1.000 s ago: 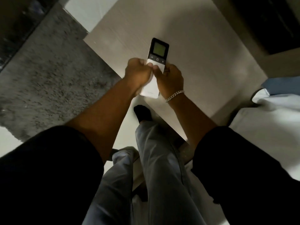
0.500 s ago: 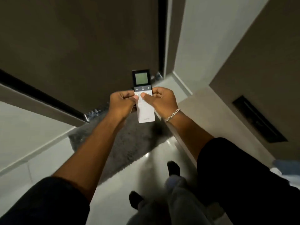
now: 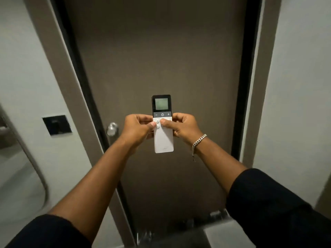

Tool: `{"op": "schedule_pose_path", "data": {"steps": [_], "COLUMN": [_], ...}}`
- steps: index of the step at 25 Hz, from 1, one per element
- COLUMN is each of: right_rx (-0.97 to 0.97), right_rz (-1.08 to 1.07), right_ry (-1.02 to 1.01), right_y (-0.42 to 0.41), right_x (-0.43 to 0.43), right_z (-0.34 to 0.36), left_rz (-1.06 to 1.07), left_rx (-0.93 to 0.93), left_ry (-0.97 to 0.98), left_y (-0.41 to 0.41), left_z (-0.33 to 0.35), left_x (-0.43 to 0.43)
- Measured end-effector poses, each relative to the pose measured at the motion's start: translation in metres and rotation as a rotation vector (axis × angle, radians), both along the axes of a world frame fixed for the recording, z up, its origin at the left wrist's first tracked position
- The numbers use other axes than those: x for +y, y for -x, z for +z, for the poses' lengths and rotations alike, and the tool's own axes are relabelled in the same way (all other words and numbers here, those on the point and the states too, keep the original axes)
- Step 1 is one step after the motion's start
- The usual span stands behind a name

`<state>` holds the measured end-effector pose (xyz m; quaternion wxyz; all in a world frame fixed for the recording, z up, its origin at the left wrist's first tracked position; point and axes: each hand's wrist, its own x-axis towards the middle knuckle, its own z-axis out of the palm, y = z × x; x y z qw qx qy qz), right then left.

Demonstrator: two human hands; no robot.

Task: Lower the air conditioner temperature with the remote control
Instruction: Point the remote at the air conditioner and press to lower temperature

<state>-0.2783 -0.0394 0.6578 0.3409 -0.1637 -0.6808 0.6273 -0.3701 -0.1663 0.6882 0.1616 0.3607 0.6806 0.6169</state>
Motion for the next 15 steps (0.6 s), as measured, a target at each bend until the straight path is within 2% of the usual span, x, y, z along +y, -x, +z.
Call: {"op": "schedule_pose_path", "data": {"steps": [3,7,15], "right_rx": [0.156,0.248,0.358], "right_rz": [0.024,0.032,0.021], "right_ry": [-0.064,-0.182,-0.317], "right_y": [0.015,0.015,0.002], "right_x": [-0.013,-0.023,-0.025], "right_z": [0.073,0.146,0.214], "left_rz": [0.032,0.047,0.027], "left_rx": [0.084,0.184,0.302], "left_ry": [-0.12,-0.212,-0.323], "left_y": [0.003,0.004,-0.003], "left_z": [0.075,0.142,0.198], "left_x": [-0.015,-0.03,-0.035]}}
